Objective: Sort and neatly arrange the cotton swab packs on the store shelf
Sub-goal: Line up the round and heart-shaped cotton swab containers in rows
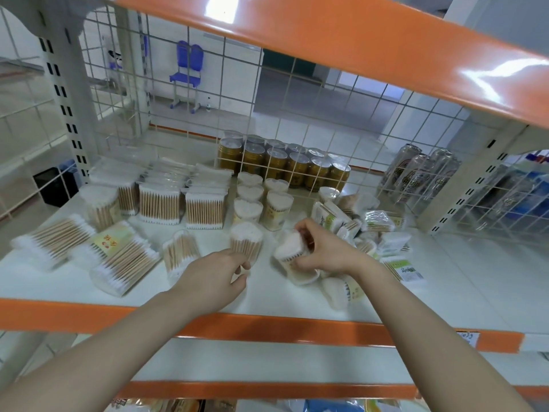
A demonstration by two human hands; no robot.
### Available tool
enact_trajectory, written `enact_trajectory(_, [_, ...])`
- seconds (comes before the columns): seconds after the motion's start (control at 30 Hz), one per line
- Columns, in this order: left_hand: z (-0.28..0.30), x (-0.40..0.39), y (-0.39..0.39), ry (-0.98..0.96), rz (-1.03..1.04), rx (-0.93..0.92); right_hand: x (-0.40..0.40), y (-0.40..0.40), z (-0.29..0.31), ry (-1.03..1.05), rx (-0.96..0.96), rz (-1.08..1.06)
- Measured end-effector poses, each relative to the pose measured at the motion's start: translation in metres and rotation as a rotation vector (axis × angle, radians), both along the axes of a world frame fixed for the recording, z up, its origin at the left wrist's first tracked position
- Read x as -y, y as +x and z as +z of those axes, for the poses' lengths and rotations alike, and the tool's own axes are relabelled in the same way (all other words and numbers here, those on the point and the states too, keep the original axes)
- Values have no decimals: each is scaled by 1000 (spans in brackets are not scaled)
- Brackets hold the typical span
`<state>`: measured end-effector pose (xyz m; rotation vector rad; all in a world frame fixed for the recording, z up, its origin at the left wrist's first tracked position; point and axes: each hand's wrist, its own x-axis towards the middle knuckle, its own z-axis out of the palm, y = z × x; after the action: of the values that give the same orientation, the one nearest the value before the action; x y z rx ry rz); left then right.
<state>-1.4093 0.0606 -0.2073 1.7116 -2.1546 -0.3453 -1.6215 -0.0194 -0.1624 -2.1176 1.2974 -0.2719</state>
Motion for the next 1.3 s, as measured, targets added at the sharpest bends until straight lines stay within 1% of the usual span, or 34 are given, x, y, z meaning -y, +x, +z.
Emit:
enact_trajectory(0.2, [6, 5, -8, -28, -20, -8, 2, -2, 11, -42, 134, -65])
enact_trajectory(0.33, [10, 9, -13, -125, -2, -44, 1, -3, 17, -70, 198, -109])
enact_trajectory(0.47, [19, 13, -17, -213, 34, -48, 1, -3, 23, -147, 204, -130])
enact_trajectory(0.53, [22, 15, -20, -224, 30, -30, 1, -3, 26, -163, 229, -147])
enact_trajectory(0.63, [25, 15, -26, -267, 30, 58, 1, 0, 30, -167, 303, -167])
enact_trajectory(0.7, [26, 16, -30, -279, 53, 72, 1, 3, 31, -191, 336, -166])
enact_trajectory(0.93, [28, 23, -38, -274, 115, -33, 7, 11, 31, -235, 376, -229])
enact_trajectory(1.1, [30, 27, -40, -295, 141, -101, 9, 14, 32, -281, 367, -246])
enact_trajectory(1.2, [30, 29, -40, -319, 135, -127, 10, 13, 32, -280, 409, -244])
enact_trajectory(1.3, [27, 30, -39, -322, 126, -141, 9, 13, 32, -214, 500, -239])
